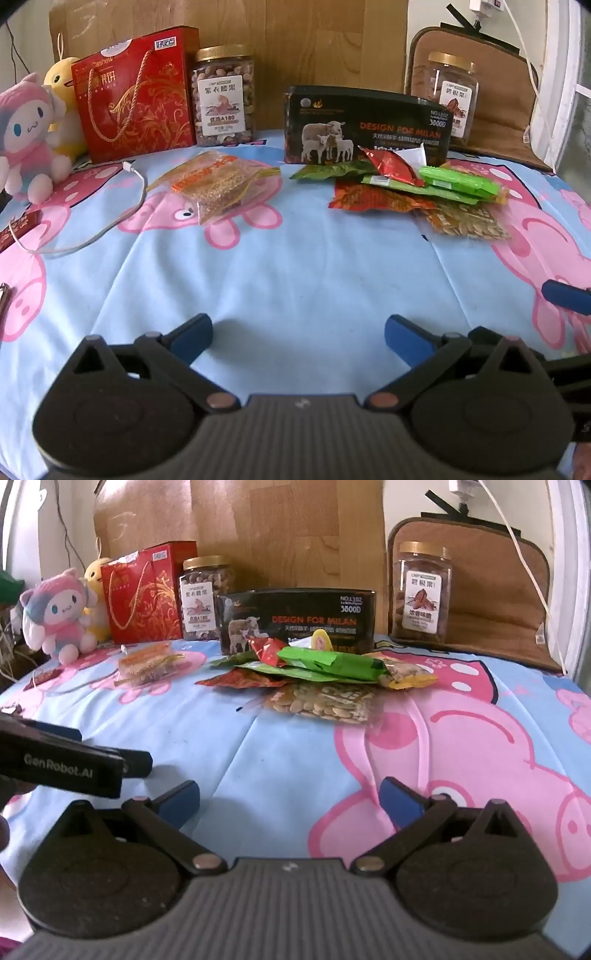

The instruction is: Organize snacks

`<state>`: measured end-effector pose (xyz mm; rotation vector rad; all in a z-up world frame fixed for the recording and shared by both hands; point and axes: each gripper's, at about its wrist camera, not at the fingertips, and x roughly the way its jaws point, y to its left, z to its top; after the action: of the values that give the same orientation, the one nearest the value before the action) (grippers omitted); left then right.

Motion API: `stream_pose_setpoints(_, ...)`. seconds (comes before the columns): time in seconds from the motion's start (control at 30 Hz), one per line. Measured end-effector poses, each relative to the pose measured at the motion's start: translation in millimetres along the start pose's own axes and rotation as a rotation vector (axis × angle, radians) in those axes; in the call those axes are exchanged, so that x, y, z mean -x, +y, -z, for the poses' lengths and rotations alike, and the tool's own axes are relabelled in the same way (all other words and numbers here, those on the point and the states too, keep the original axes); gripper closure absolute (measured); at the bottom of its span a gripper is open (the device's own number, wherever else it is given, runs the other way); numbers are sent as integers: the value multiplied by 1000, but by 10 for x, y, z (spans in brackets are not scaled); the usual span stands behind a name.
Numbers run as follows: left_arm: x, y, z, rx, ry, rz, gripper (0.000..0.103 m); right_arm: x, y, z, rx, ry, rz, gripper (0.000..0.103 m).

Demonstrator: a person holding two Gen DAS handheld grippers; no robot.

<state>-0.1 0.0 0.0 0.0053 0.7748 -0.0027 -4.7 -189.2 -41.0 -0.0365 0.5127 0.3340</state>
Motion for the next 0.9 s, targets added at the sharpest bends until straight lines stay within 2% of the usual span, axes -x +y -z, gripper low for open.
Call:
stream_pose_setpoints(0.67, 53, -25, 14, -11, -46, 17, 0, -13, 36, 22, 28, -3, 27, 0)
stream_pose_setpoints(0.77, 59, 48, -8, 20, -52, 22, 0, -6, 35, 25, 28, -2, 30, 0)
stream_pose_setpoints(0.9, 86, 299, -37, 88, -96, -19, 0, -5, 33, -3, 12, -1, 22, 0)
